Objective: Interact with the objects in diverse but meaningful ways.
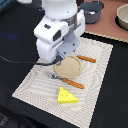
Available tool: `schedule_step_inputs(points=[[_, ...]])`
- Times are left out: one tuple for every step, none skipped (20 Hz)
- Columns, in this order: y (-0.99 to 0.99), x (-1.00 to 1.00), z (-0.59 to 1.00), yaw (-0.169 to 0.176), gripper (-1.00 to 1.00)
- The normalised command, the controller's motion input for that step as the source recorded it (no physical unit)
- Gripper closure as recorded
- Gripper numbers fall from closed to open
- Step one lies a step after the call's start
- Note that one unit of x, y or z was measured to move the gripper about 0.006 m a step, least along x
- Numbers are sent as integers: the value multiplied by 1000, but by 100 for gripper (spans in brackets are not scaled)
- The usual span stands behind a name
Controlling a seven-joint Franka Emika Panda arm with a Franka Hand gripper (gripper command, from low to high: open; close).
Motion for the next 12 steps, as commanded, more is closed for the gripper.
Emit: schedule_step_inputs(points=[[-731,471,154,0,-100],[-726,460,140,1,-100],[-743,394,114,3,-100],[-740,391,109,3,-100],[-706,391,109,2,-100],[-686,374,129,1,-100],[-637,363,197,9,-100],[-637,354,369,33,-100],[-511,423,494,70,-100],[-386,363,511,95,-100],[-371,297,500,130,-100],[-357,274,474,140,-100]])
